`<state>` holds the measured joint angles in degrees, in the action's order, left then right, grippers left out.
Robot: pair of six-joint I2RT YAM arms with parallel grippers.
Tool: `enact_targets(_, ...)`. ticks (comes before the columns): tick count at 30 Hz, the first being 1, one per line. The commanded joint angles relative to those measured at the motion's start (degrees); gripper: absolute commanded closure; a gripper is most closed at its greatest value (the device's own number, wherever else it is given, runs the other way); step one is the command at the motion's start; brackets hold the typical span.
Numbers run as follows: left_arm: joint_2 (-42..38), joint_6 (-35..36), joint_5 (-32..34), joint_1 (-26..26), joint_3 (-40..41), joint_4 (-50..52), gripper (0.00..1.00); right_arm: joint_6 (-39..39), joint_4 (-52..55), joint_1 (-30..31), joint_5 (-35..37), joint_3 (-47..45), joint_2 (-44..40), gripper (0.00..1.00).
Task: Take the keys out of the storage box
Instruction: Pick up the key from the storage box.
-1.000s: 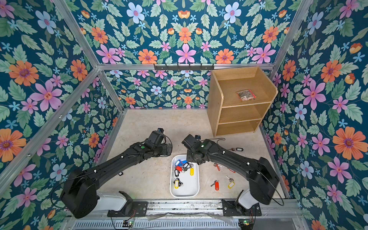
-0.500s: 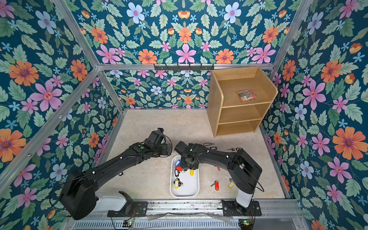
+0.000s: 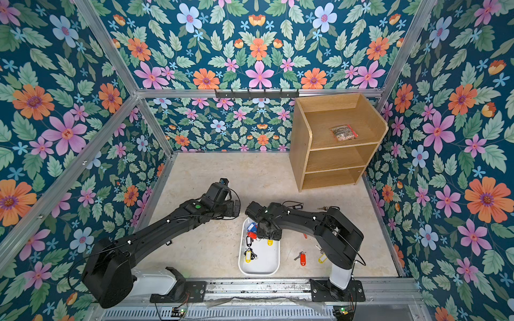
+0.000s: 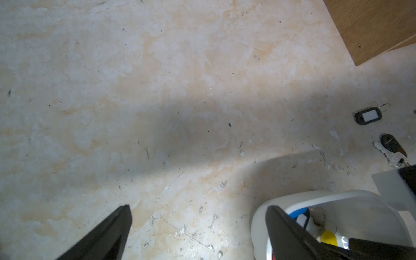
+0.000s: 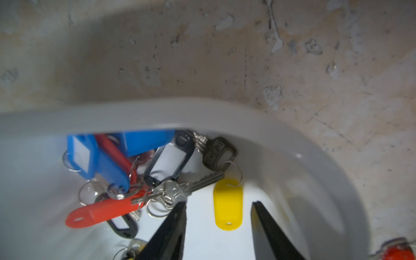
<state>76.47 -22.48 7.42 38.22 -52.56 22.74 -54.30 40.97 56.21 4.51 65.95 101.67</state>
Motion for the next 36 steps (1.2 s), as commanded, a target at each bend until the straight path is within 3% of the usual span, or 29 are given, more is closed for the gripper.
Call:
enact_targets(1, -0.44, 0.14, 0.65, 0.02, -0.27, -0.06, 0.01, -0.8, -0.43, -0.61, 0.77, -0.38, -0.1, 0.49)
enact_targets(11, -2.67, -0.62, 2.23, 0.05, 0.71, -0.96, 0.01, -0.85, -3.65, -2.81, -0.42, -2.28, 0.05, 0.56)
enact_targets(21, -2.3, -0.72, 2.09, 0.06, 0.79, -0.92, 0.01, 1.21, -6.32, -1.2, -2.84, 1.0, 1.27, 0.74)
enact_targets(36, -1.95, -0.68, 1.46, 0.07, 0.7, -0.86, 0.01, 1.3, 0.75, 0.44, 0.63, 1.64, -0.45, 0.73)
